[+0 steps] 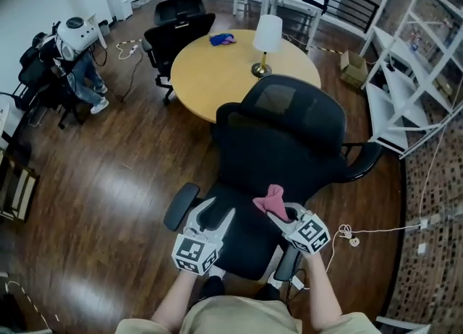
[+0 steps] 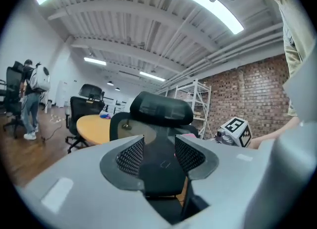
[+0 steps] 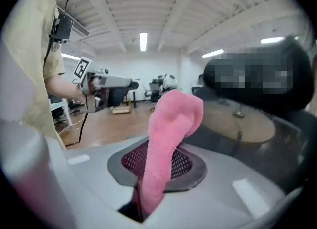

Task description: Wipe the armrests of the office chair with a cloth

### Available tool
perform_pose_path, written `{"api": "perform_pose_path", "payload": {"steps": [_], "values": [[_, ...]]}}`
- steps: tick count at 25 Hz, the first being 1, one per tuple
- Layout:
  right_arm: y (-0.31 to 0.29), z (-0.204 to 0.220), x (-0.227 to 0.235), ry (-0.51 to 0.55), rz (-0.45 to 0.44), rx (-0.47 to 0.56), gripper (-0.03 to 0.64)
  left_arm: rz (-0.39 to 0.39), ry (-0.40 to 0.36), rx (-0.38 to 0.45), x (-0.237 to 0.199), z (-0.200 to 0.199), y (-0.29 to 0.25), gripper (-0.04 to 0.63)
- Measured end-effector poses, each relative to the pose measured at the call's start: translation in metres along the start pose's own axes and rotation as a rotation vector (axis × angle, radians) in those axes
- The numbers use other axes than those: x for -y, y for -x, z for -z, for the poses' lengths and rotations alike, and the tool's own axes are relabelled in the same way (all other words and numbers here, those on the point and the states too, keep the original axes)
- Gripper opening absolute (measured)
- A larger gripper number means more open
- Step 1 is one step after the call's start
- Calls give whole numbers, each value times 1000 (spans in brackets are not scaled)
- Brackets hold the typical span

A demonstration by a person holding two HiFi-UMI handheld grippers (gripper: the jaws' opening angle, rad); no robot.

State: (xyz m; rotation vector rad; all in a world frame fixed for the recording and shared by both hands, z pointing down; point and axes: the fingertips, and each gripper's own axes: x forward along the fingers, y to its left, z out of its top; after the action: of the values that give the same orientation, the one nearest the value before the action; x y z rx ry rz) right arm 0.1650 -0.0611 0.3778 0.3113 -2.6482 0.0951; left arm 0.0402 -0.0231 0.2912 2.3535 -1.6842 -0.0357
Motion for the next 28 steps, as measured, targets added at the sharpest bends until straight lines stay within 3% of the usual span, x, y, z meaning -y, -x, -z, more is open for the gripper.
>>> {"api": "perform_pose_path", "payload": {"steps": [5,9,12,16,20,24,28], "values": [[100,-65,4,-59,337,232,66,79,-74,99,60,-79,5,178],[179,-79,3,-94,580,363,66,126,-93,190,101,-106,1,195],[214,-79,3,-148,708,441,66,128,-83,218,121,-117,-6,218],[226,-66,-11,-210,721,463,66,164,-70,204,145,-106,-10,241],[226,-66,-23,-185,699,445,67,222,-97,176,162,-98,-9,232],[226,-67,-30,-187,698,434,67,208,-49,199,157,-101,1,233],[210,-70,-41,-183,688,421,67,188,-59,194,135,-95,16,235]]}}
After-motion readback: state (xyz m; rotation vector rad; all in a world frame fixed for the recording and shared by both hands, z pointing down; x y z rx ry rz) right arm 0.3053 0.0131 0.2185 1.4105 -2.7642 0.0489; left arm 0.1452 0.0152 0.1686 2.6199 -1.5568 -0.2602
